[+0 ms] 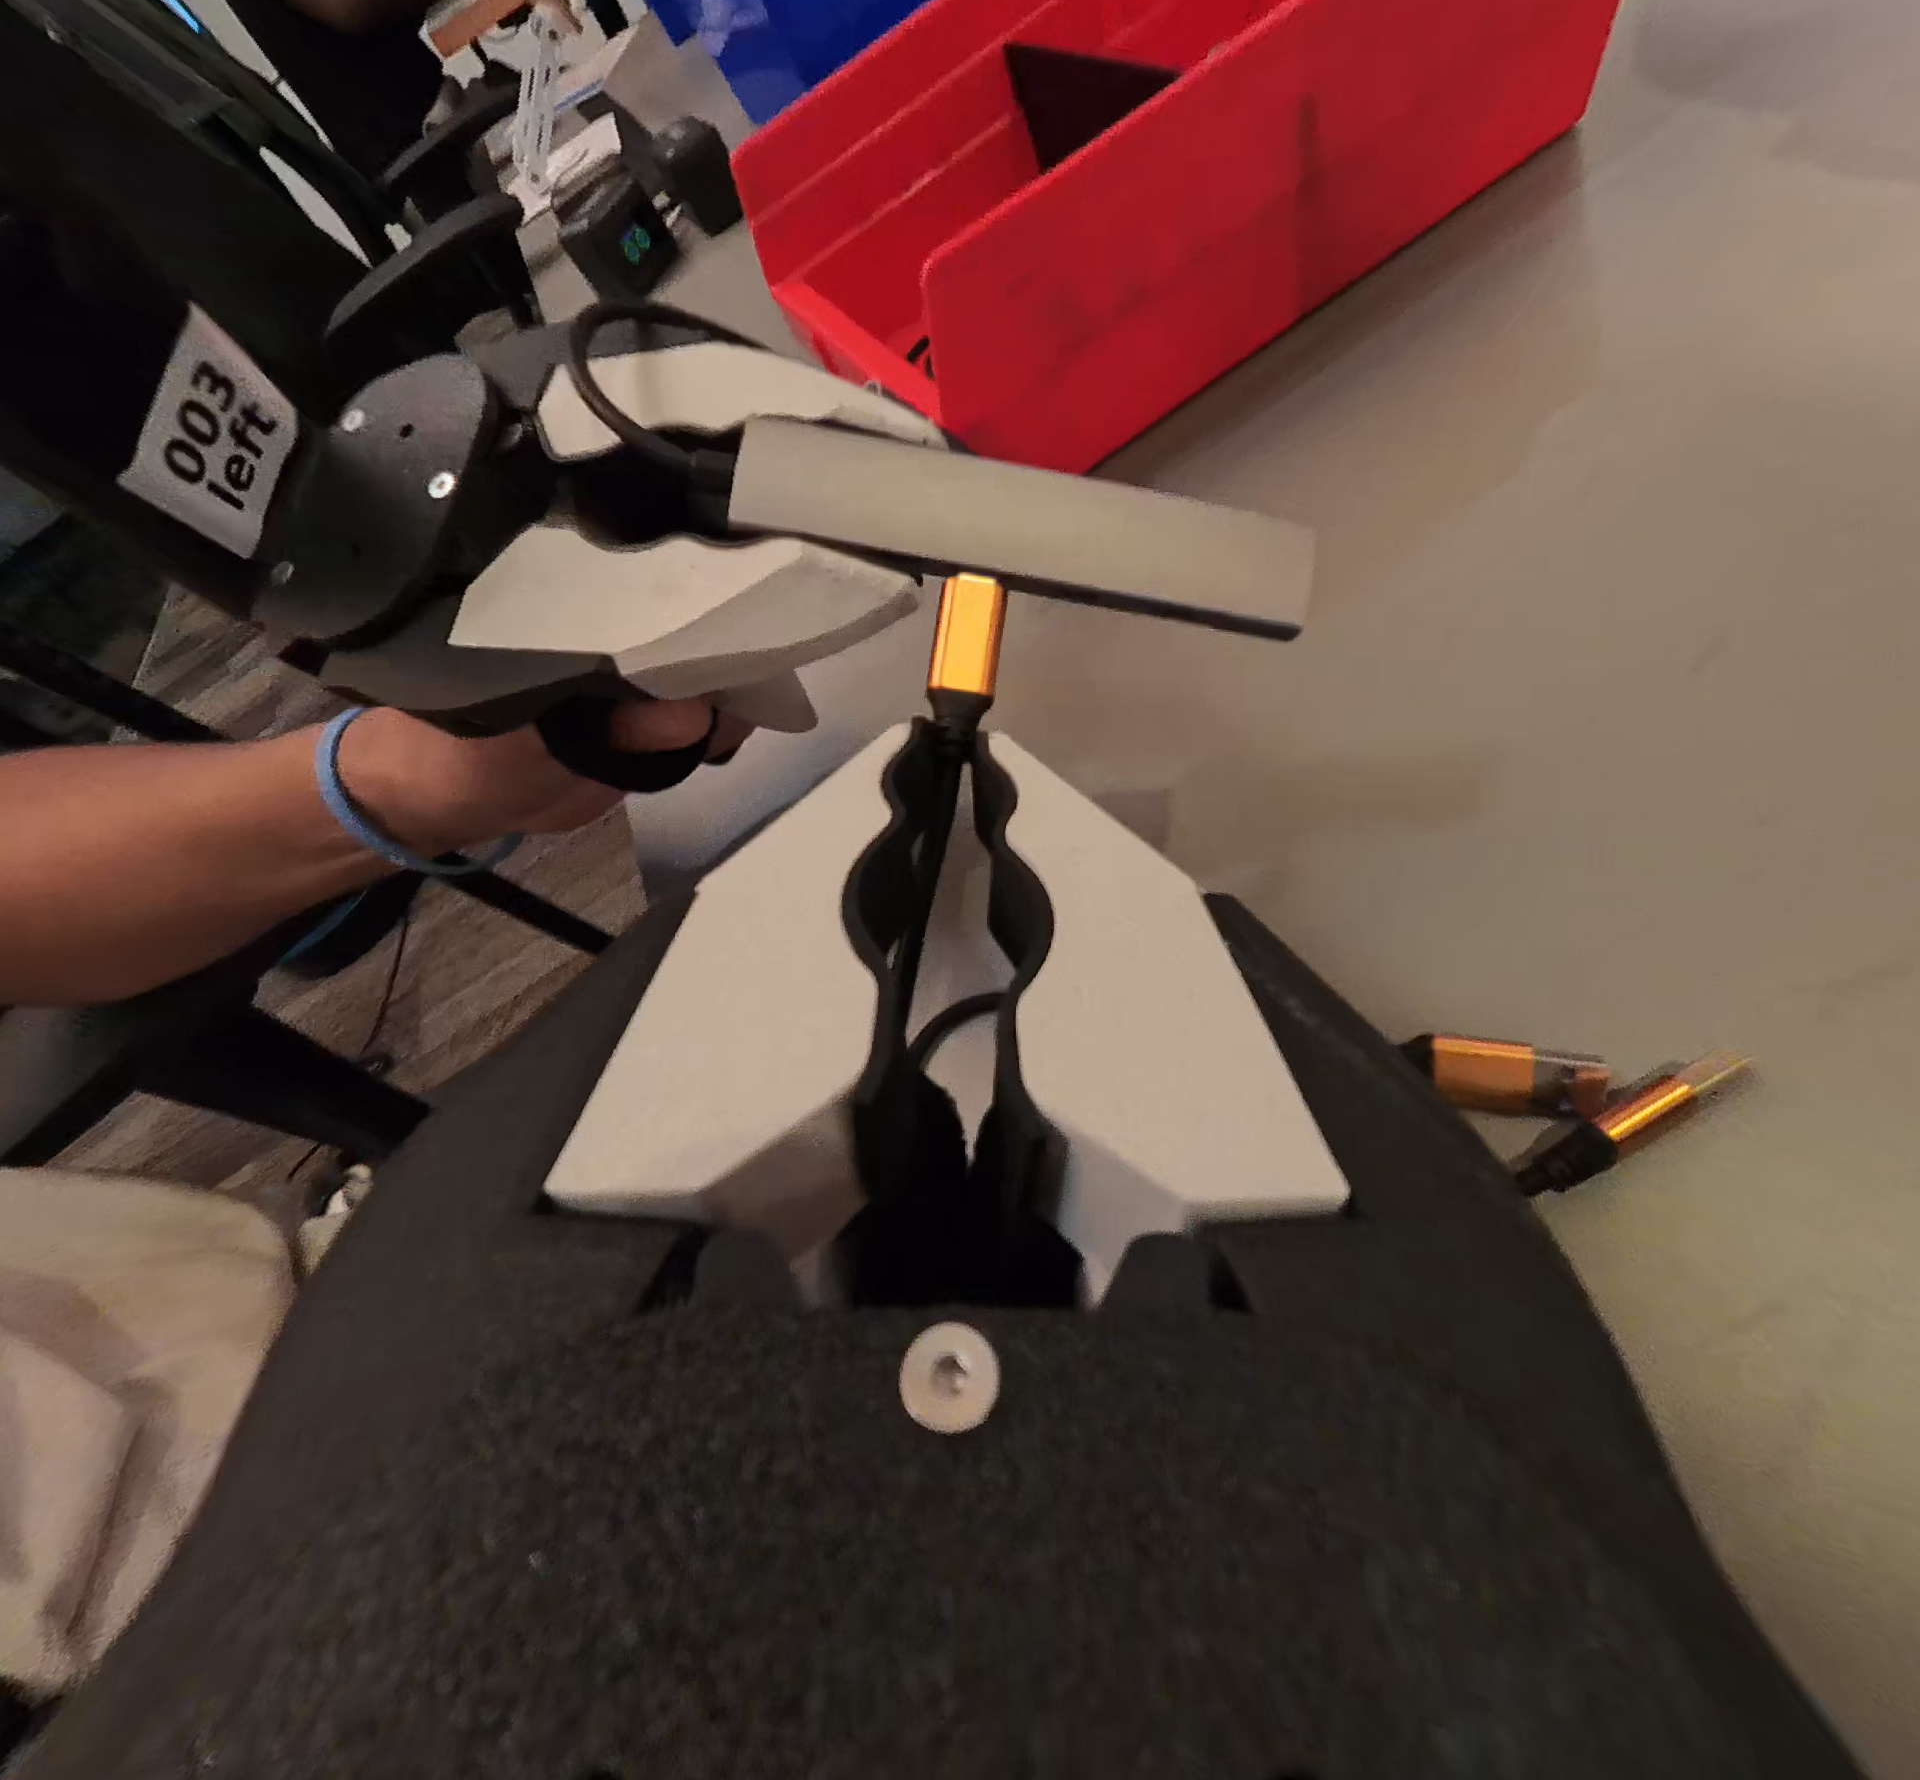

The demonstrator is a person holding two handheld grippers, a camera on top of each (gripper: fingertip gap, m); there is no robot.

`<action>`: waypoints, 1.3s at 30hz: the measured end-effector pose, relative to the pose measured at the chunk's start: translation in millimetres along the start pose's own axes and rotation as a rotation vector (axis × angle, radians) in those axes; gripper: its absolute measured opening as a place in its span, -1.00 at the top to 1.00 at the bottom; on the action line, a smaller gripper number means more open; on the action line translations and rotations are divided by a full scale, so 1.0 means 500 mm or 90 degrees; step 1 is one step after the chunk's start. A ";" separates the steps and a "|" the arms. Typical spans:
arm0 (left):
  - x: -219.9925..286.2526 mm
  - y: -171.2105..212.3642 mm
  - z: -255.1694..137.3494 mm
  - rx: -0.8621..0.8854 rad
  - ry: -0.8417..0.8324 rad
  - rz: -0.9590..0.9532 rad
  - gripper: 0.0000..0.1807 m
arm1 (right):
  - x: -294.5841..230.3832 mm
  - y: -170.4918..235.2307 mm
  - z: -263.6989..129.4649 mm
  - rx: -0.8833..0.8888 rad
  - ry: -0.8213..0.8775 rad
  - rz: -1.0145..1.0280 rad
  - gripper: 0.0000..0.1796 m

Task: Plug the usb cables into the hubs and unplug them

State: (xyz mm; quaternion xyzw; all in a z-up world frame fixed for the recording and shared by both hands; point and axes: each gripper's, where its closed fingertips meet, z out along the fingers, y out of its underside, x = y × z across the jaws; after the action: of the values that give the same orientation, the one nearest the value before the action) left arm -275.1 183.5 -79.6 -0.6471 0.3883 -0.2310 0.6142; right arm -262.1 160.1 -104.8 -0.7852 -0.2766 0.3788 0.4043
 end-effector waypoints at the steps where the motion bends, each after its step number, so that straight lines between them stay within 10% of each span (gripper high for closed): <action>1: -0.004 0.000 0.000 0.002 -0.003 -0.012 0.73 | 0.001 -0.007 -0.002 0.013 0.007 -0.007 0.95; 39: 0.011 0.022 -0.006 -0.036 0.056 -0.015 0.73 | 0.003 -0.004 0.016 0.051 0.072 -0.004 0.90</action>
State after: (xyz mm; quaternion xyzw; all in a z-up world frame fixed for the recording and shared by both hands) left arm -276.5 177.9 -90.8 -0.6579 0.4135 -0.2554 0.5753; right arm -268.1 165.8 -106.9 -0.7877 -0.2405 0.3433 0.4515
